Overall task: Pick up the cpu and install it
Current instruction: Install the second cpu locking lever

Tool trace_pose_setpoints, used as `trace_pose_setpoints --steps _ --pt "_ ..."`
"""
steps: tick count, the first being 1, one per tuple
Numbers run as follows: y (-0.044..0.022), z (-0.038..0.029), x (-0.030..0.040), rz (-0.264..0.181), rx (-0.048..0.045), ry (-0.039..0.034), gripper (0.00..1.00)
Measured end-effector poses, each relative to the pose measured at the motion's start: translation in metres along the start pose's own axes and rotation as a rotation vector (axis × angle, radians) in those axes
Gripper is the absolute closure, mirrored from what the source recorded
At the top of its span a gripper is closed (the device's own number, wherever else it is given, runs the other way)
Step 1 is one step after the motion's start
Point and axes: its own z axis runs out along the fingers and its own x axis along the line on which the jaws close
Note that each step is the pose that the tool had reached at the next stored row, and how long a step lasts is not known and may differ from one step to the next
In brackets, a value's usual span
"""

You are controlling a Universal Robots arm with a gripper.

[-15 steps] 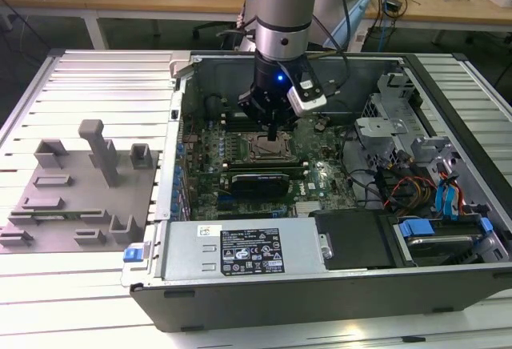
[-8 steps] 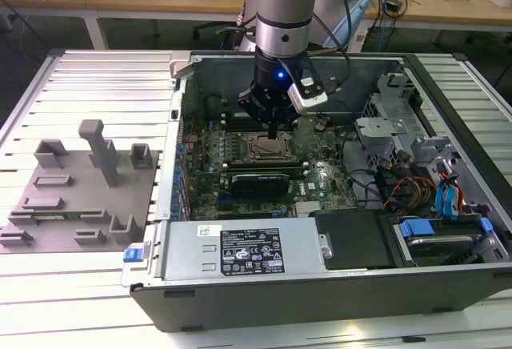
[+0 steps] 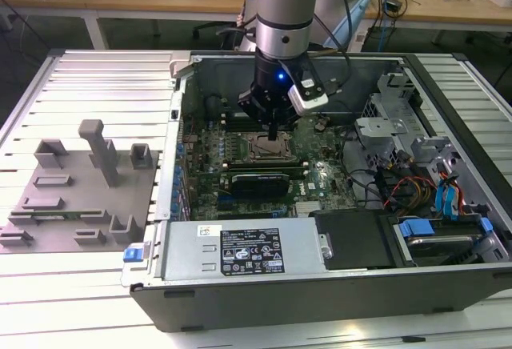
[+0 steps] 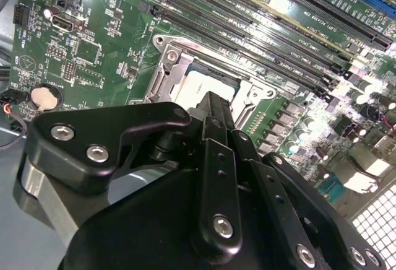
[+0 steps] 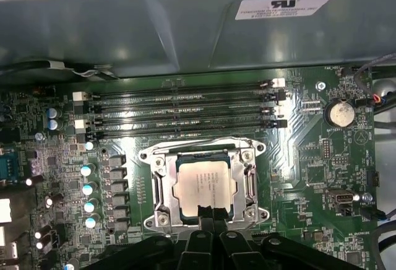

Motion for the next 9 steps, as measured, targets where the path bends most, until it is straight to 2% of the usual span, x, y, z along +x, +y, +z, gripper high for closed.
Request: trace_pose_setpoints --steps 9 --pt "-0.0046 0.0002 -0.0003 0.000 -0.0018 0.0001 0.89"
